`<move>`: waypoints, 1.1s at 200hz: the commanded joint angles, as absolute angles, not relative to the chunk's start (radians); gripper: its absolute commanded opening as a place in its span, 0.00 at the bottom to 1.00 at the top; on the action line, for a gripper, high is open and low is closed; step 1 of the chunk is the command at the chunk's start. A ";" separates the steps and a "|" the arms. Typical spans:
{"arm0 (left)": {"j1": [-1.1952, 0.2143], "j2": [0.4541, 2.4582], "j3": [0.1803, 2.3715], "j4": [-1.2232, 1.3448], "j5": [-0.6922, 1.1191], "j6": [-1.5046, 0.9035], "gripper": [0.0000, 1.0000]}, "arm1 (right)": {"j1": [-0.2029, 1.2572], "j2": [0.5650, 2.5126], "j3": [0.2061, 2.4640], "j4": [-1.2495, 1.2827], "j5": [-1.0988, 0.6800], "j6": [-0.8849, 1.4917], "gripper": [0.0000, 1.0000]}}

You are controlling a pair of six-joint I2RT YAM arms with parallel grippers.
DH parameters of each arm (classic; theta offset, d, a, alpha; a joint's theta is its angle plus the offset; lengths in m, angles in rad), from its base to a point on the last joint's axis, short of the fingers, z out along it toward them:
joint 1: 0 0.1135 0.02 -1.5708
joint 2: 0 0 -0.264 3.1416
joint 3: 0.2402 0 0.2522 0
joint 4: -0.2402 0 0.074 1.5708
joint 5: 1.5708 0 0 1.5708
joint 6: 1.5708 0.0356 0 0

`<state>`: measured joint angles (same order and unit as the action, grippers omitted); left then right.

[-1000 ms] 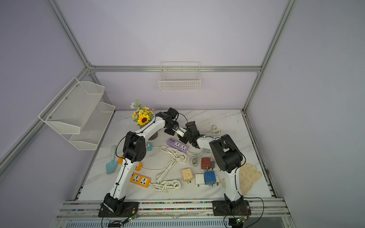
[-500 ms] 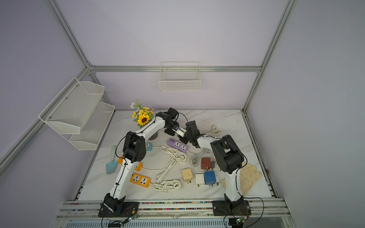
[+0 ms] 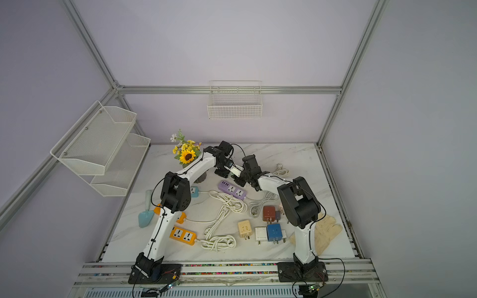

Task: Pull the plug off the socket
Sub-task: Remove the plug from the socket, then place the plug at the center of the board.

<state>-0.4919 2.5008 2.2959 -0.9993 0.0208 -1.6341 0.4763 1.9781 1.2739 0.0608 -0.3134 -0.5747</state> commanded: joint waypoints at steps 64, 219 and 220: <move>-0.487 2.480 2.270 -0.991 -0.035 -1.615 0.00 | 0.465 1.891 1.307 0.000 -0.310 -0.460 0.08; -0.492 2.437 2.186 -0.855 -0.032 -1.616 0.72 | 0.343 1.552 1.163 -0.196 -0.167 -0.053 0.10; -0.492 2.436 2.187 -0.856 -0.033 -1.616 0.73 | 0.343 1.551 1.163 -0.198 -0.166 -0.052 0.10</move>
<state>-0.4873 2.4680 2.1899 -0.8536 -0.0082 -1.6310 0.3405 1.5913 1.1843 -0.1379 -0.1905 -0.1081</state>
